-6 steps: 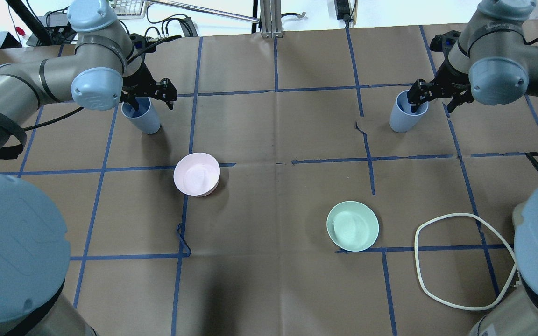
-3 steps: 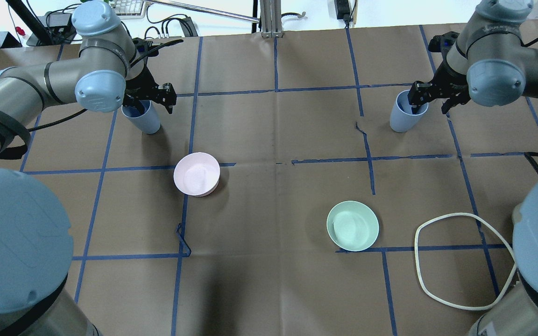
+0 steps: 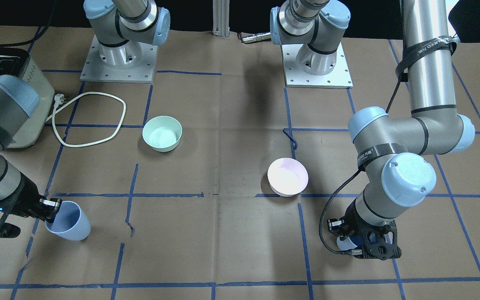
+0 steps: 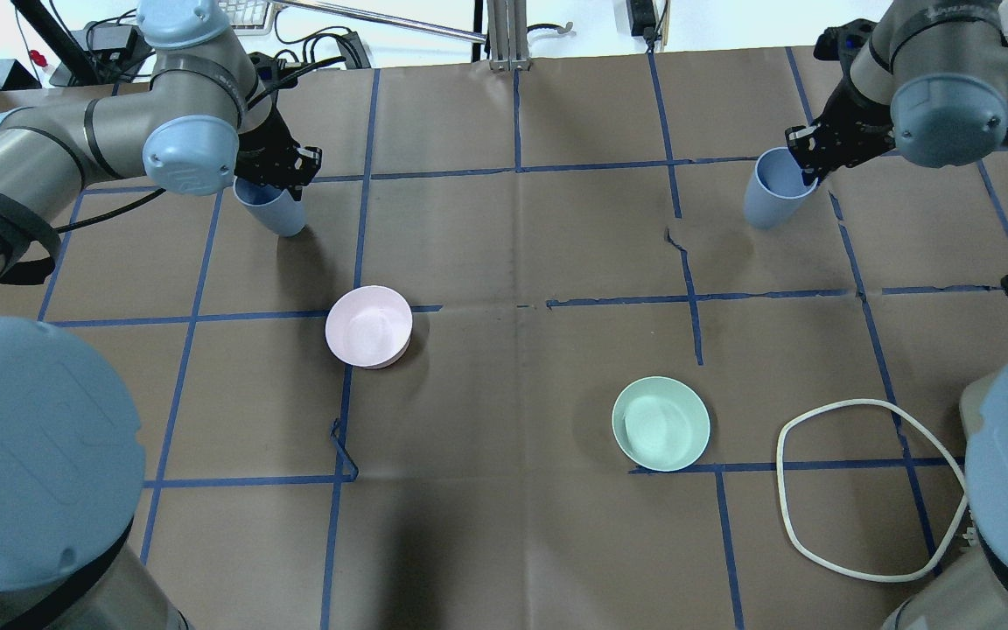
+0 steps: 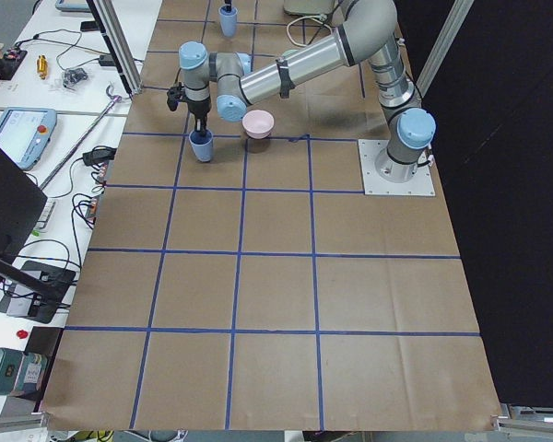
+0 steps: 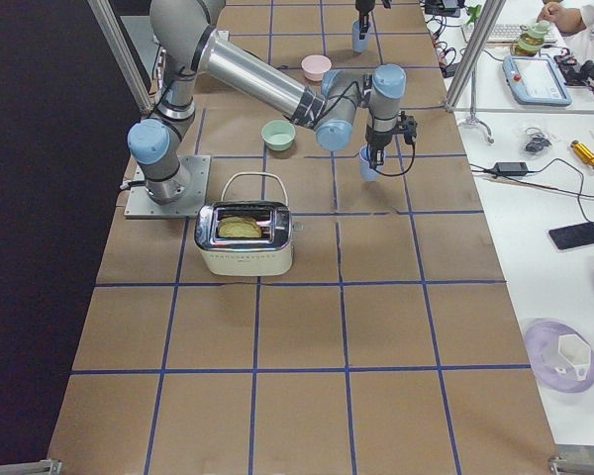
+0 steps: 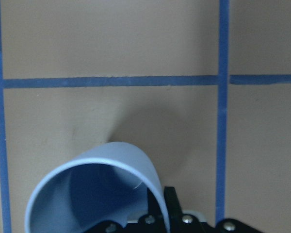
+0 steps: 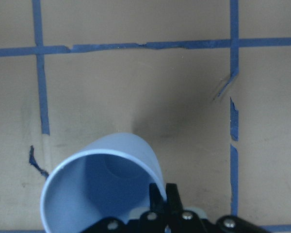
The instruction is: Stack blue cups with both arms
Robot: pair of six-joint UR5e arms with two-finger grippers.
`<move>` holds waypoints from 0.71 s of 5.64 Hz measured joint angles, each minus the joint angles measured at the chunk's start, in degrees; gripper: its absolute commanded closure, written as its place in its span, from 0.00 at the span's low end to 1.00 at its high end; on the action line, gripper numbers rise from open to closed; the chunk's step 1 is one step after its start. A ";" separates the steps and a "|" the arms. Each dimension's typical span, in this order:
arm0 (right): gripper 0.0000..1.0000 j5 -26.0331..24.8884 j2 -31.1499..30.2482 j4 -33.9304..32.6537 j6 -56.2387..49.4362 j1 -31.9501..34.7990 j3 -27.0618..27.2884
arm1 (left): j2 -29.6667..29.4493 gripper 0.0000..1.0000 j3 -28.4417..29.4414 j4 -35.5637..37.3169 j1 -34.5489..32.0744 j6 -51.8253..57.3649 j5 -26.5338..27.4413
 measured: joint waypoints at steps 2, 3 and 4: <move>0.92 -0.48 -6.66 16.09 0.37 0.46 -6.52 | -1.63 0.94 5.74 -0.15 -8.38 -9.45 0.05; 0.92 -0.82 -9.89 21.53 0.45 0.49 -7.80 | -3.02 0.94 7.13 0.16 -13.85 -15.49 0.00; 0.92 -0.97 -11.67 24.18 0.48 0.50 -8.08 | -4.50 0.94 7.62 0.50 -18.45 -19.04 -0.19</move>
